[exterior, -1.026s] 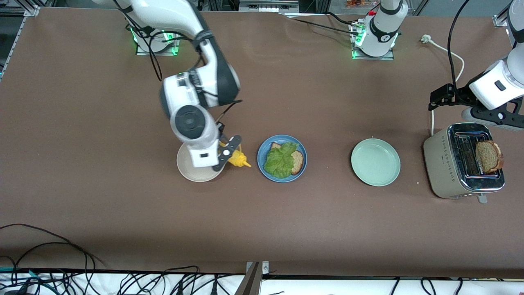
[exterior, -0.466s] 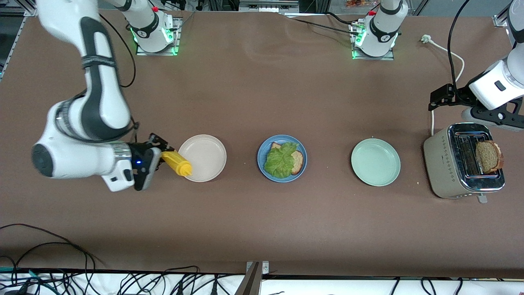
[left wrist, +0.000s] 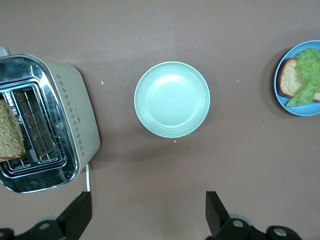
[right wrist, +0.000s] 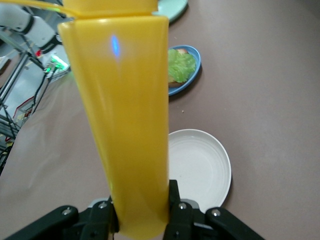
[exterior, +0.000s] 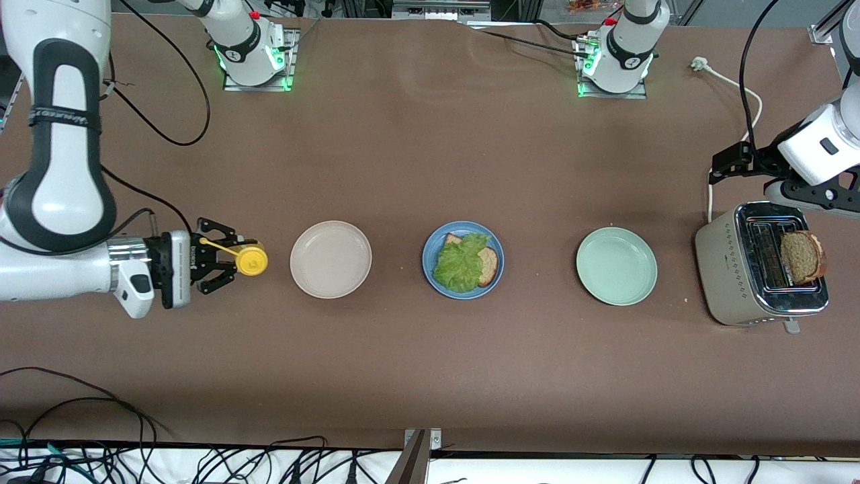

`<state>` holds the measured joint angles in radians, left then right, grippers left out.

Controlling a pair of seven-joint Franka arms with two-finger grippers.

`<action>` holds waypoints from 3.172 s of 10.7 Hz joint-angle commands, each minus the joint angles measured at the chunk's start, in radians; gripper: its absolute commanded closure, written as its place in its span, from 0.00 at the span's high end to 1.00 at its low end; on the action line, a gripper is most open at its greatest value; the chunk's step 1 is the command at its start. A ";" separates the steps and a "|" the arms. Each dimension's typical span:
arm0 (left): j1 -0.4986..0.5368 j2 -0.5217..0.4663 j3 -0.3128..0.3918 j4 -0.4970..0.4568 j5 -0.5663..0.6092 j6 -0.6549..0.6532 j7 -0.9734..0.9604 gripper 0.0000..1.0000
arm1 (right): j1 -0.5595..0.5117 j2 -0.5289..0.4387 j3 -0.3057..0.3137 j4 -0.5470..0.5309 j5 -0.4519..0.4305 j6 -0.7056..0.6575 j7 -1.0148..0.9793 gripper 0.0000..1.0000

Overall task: Make sandwich in blue plate with both arms
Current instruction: 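Lower the mustard bottle onto the table with the right gripper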

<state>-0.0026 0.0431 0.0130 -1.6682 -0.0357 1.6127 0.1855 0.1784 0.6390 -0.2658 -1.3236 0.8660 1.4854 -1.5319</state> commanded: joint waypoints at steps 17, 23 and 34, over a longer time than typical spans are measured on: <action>0.010 0.011 -0.001 0.022 0.002 -0.007 0.006 1.00 | -0.206 0.450 0.023 0.003 0.387 -0.056 -0.974 0.00; 0.010 0.012 -0.001 0.022 0.002 -0.007 0.006 1.00 | -0.211 0.476 0.023 0.004 0.396 -0.037 -0.993 0.39; 0.012 0.017 -0.002 0.041 0.002 -0.008 0.012 1.00 | -0.229 0.279 -0.156 -0.015 0.078 -0.080 -0.625 1.00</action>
<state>0.0029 0.0488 0.0133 -1.6600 -0.0357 1.6127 0.1855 -0.0458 1.0396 -0.4235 -1.3187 1.0748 1.4066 -2.3722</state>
